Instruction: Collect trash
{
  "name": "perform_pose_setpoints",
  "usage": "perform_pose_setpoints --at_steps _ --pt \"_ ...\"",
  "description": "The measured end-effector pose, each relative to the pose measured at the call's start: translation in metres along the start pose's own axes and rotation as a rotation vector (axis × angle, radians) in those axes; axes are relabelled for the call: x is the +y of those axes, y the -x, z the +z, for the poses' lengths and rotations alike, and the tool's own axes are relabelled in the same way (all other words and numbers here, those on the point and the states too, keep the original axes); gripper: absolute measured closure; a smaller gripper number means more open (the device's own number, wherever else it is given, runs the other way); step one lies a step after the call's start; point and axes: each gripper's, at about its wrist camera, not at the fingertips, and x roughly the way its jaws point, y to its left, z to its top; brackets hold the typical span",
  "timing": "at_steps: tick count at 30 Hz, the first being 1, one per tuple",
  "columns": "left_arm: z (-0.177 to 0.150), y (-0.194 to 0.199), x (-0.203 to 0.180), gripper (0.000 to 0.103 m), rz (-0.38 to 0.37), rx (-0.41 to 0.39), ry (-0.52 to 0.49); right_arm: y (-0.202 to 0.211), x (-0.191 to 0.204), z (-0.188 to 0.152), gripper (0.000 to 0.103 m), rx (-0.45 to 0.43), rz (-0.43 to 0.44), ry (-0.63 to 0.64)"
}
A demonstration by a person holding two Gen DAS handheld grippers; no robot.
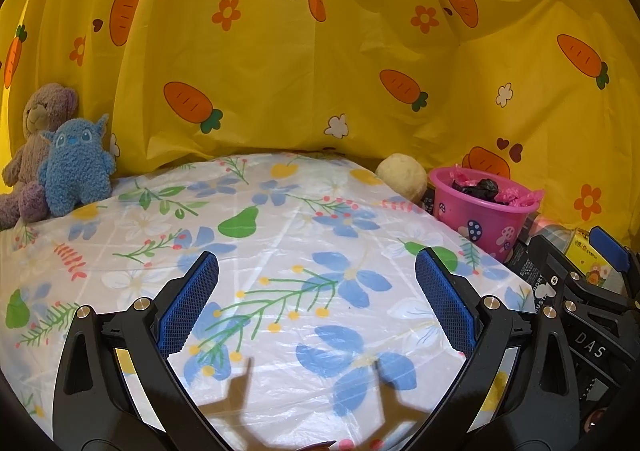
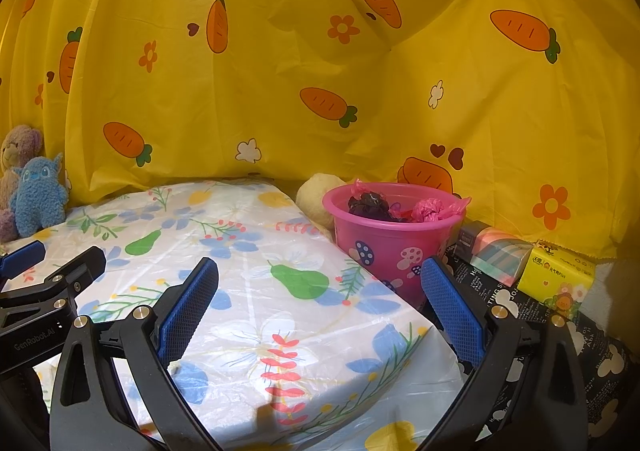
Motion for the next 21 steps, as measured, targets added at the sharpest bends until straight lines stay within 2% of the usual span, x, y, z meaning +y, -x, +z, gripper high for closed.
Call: perform_pose_setpoints --at_steps 21 --pt "-0.0014 0.0019 -0.0029 0.006 0.001 -0.001 -0.001 0.0007 0.0039 -0.0005 0.006 -0.001 -0.003 0.0"
